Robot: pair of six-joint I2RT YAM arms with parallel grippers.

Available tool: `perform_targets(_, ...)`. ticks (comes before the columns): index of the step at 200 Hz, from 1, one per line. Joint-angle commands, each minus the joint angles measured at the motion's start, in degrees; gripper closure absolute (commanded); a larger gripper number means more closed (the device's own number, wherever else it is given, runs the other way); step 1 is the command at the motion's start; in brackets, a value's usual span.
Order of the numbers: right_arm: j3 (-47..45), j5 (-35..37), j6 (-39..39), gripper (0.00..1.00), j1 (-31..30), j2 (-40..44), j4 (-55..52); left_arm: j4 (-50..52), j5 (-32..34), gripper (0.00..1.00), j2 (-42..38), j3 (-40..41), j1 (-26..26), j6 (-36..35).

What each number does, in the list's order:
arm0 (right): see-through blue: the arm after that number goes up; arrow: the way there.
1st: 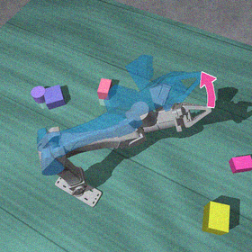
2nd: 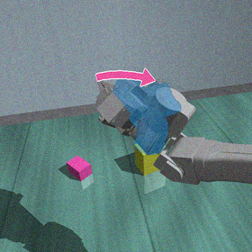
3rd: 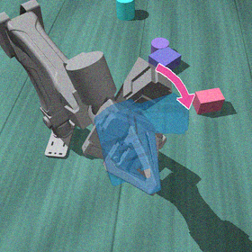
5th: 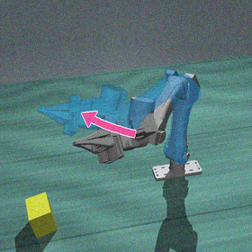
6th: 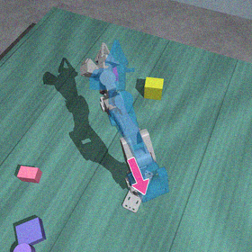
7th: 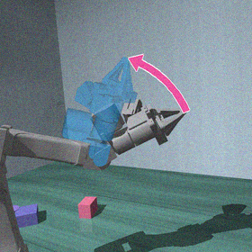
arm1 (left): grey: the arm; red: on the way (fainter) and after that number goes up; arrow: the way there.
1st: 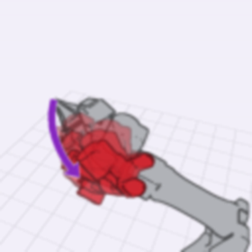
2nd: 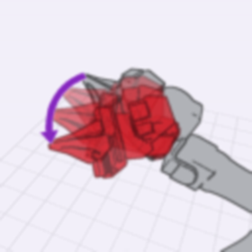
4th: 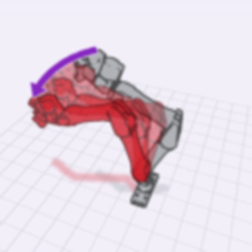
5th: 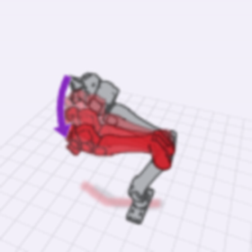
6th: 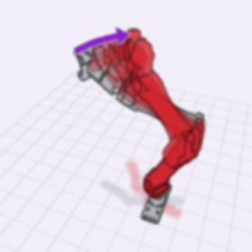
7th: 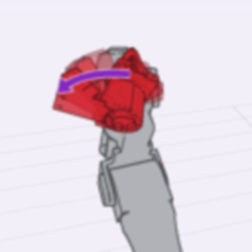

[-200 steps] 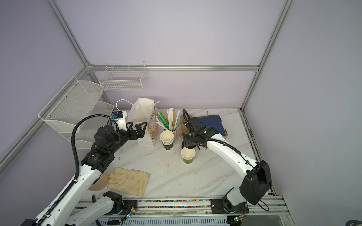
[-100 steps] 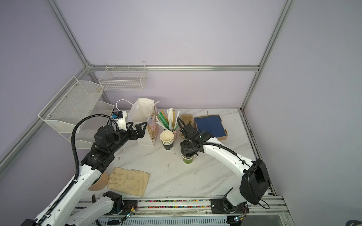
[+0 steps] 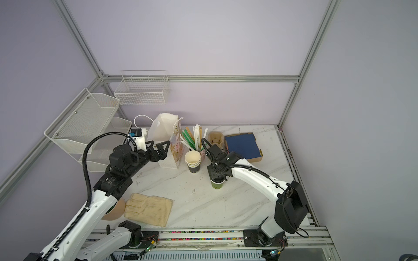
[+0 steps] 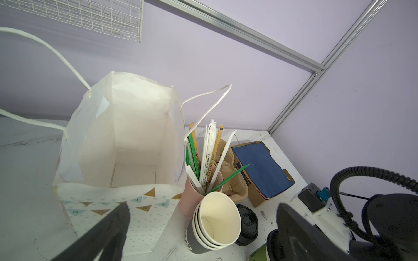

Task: Pack a coffee takeout order
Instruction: Close the lid on the coffee cup.

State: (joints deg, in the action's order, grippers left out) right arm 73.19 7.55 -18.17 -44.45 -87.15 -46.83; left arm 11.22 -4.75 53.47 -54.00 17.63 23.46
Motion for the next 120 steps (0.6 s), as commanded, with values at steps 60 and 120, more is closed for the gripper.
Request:
perform_targets(60, 1.4, 2.2, -1.3, 0.39, -1.7, -1.0, -3.9, -2.0, -1.1, 0.0, 0.1, 1.8, -0.5, 0.6)
perform_targets(120, -0.5, 1.9, -1.6, 0.38, -1.8, -0.9, -2.9, -2.2, -1.4, 0.0, 0.2, 1.8, -0.5, 0.7)
